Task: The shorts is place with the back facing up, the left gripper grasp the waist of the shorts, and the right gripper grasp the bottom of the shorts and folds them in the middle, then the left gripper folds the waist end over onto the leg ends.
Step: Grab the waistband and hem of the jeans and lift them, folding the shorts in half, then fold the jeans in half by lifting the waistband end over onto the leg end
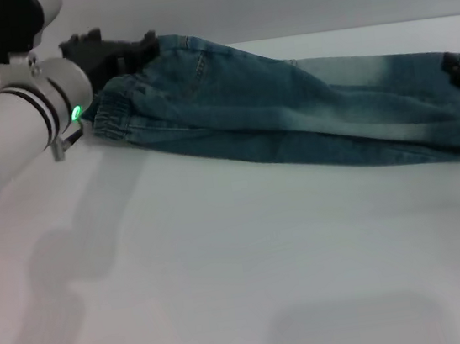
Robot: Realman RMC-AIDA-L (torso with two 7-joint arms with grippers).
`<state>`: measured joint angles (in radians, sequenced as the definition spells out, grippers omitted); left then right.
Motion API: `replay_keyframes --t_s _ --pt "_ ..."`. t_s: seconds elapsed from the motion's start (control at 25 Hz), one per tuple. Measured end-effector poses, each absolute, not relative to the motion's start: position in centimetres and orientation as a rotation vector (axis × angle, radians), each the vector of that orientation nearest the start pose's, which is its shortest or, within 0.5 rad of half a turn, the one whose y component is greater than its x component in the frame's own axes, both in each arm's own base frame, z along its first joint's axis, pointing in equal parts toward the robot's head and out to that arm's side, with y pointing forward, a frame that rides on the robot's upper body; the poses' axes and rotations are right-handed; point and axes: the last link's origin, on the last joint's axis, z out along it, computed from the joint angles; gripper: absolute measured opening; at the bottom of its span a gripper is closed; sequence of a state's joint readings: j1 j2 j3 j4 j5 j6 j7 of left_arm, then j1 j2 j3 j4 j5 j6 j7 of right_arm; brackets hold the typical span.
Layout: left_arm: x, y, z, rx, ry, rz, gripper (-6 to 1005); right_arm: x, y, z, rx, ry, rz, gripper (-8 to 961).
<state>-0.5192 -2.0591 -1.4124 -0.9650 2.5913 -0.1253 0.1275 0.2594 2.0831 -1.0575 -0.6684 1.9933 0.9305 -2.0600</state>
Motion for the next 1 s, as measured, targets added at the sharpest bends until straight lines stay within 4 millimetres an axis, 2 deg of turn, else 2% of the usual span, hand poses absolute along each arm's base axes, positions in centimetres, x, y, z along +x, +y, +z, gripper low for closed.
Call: replay_keyframes --t_s 0.04,0.16,0.4,0.68,1.0 --pt "-20.1 43.3 -2.7 -1.922 -0.803 -0.402 856 32.9 33.8 2.7 -1.953 0.703 0.702 596" --pt "-22.0 43.4 -2.5 -1.913 -0.894 -0.318 859 32.6 33.2 2.1 -1.974 0.677 0.734 592" --pt "-24.7 43.2 -2.4 -1.872 -0.962 -0.255 860 32.5 32.5 1.2 -2.007 0.685 0.767 583" --pt "-25.4 43.1 -2.8 -1.882 -0.951 -0.211 860 32.3 31.9 0.8 -2.032 0.682 0.78 573" --pt "-25.4 43.7 -3.7 -1.902 -0.94 -0.172 860 32.0 31.8 0.3 -2.059 0.678 0.78 562"
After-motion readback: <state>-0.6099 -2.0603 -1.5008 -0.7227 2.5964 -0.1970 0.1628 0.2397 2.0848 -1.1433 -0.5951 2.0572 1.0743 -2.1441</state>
